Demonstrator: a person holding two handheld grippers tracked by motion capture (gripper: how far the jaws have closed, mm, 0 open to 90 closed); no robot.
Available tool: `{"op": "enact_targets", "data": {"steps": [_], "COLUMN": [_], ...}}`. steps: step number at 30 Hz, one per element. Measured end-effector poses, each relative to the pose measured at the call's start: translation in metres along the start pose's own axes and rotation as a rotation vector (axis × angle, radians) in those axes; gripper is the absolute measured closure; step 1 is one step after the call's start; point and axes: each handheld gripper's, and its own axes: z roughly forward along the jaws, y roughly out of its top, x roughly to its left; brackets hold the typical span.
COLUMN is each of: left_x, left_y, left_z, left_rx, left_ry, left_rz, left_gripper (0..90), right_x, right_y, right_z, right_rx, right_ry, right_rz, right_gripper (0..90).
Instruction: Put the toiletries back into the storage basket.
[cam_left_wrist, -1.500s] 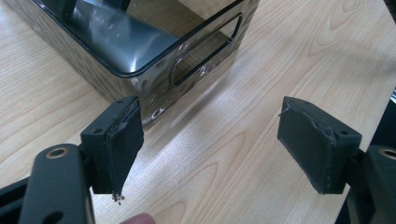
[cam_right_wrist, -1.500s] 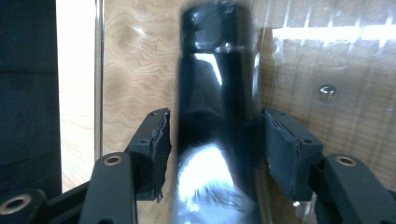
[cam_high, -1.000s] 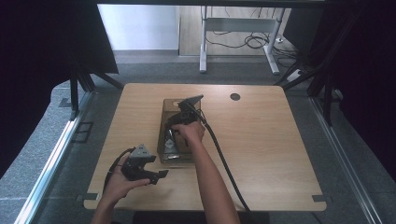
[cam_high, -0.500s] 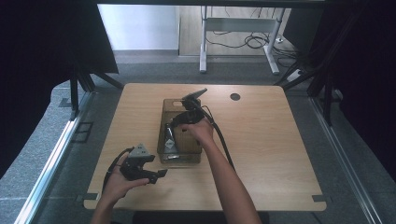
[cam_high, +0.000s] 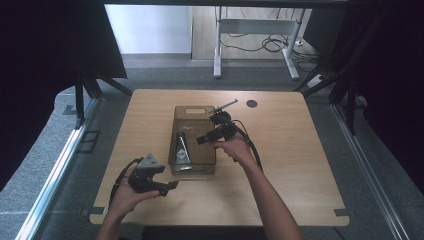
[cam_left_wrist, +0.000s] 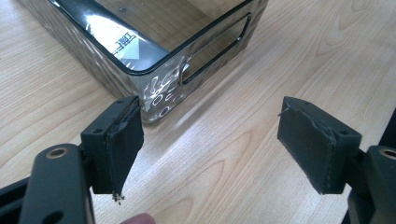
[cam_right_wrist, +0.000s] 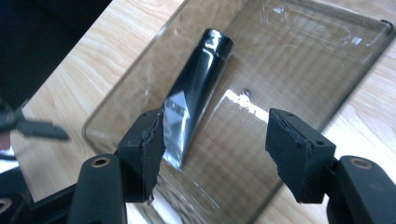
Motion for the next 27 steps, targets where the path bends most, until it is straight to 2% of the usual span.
{"op": "enact_targets", "data": {"steps": [9,12,18,23,27], "left_x": [0.000,-0.001,-0.001,0.000,0.001], "left_y": [0.000,-0.001,-0.001,-0.001,-0.002], "left_z": [0.000,0.002,0.002,0.001,-0.001], "left_rx": [-0.001,0.006,0.010,0.004,0.000], "left_ry": [0.011,0.013,0.017,0.025,0.031], "left_rz": [-0.002,-0.010,-0.008,-0.015,-0.016], "left_gripper": [22.6,22.6,22.5,22.6,22.6], "right_x": [-0.005,-0.008,-0.024,-0.038,-0.048], "right_y": [-0.039,-0.057,-0.087,-0.110,-0.133], "right_z": [-0.026,-0.036,-0.049,-0.059,-0.067], "right_rx": [-0.075,-0.124,-0.178,-0.217,-0.242], "right_ry": [0.023,-0.020,-0.029,-0.009,-0.020], "right_rz": [-0.058,-0.088,-0.067,-0.044,-0.033], "right_gripper": [37.3,39.4,39.6,39.6,39.6]}}
